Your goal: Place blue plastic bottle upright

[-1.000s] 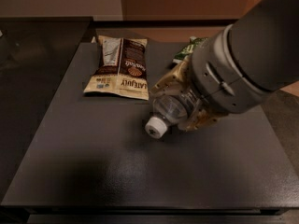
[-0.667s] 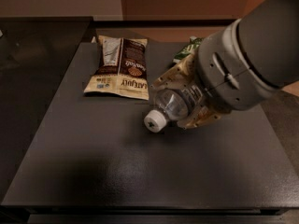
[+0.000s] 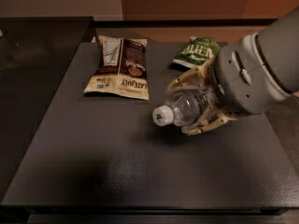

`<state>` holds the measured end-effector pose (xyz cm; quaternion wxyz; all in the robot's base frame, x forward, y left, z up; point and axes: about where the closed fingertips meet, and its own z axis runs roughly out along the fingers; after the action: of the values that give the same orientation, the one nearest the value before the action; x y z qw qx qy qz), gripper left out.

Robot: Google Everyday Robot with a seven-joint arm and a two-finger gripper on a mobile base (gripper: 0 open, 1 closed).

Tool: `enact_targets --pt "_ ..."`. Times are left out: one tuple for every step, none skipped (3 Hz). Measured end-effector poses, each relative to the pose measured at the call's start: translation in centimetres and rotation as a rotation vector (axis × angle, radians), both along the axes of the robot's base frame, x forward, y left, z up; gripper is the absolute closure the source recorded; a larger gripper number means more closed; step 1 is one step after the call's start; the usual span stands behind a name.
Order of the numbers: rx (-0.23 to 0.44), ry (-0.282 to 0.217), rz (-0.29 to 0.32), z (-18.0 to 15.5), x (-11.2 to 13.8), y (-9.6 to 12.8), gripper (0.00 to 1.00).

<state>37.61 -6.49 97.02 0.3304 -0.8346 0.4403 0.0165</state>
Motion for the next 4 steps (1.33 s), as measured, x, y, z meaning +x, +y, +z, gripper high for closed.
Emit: enact_targets --pt "0.088 0.129 -0.081 -1.6 0.0 -0.9 1.00" --pt "0.166 0.230 -0.155 -2.7 0.5 -2.5 1.00" --pt "0.211 0.274 -0.210 -3.0 1.9 -4.8 1.00" --pt "0.236 0.278 -0.274 -2.9 3.5 -7.8 1.00"
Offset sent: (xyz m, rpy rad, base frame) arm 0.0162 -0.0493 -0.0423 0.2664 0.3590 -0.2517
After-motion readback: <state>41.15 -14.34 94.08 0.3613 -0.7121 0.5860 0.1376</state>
